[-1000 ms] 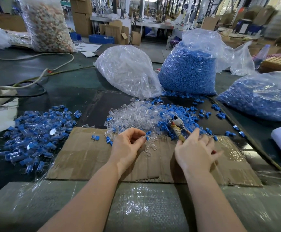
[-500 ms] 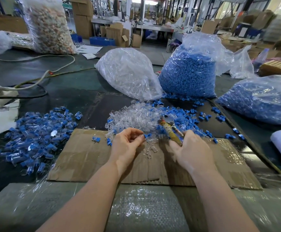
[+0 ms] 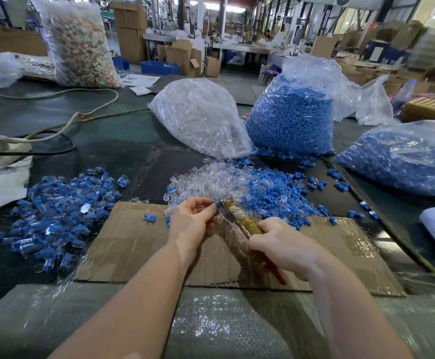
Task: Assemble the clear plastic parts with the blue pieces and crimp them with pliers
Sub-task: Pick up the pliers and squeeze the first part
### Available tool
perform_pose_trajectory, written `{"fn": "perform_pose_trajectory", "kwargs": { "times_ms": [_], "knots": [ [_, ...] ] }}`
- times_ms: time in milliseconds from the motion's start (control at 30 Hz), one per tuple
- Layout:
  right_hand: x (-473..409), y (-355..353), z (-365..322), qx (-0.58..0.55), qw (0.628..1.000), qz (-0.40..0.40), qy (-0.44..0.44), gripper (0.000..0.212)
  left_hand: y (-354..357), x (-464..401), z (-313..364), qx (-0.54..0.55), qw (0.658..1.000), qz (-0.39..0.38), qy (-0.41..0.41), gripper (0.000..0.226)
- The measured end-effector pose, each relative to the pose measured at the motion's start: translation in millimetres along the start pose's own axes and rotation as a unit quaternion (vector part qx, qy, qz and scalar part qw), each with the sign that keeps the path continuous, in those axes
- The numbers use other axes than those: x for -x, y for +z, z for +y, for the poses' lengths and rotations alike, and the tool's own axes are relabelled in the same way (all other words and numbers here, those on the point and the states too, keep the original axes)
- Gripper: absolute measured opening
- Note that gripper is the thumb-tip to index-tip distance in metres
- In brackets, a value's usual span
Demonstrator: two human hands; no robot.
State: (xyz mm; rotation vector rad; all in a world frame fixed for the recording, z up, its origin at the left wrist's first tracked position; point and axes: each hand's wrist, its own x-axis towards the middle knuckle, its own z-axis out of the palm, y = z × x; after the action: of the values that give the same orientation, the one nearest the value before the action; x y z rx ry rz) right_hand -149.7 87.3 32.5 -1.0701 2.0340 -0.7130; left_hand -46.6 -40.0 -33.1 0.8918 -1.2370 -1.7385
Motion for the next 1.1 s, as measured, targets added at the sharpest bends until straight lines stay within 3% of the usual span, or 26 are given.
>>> {"fn": "perform_pose_trajectory", "kwargs": {
  "times_ms": [233, 500, 1100],
  "knots": [
    [-3.2, -2.1, -3.5, 0.009, 0.999, -0.024, 0.023, 0.008, 0.3, -3.8, -2.1, -0.006, 1.000, 0.017, 0.005, 0.015],
    [-4.5, -3.7, -7.5, 0.043, 0.998, -0.042, 0.023, 0.009, 1.2, -5.0, -3.5, 0.002, 0.999, 0.042, 0.001, 0.013],
    [-5.5, -5.2, 1.9, -0.020, 0.999, -0.038, 0.014, 0.010, 2.4, -4.5, -7.1, -0.049, 0.998, 0.029, 0.010, 0.010]
  ]
}}
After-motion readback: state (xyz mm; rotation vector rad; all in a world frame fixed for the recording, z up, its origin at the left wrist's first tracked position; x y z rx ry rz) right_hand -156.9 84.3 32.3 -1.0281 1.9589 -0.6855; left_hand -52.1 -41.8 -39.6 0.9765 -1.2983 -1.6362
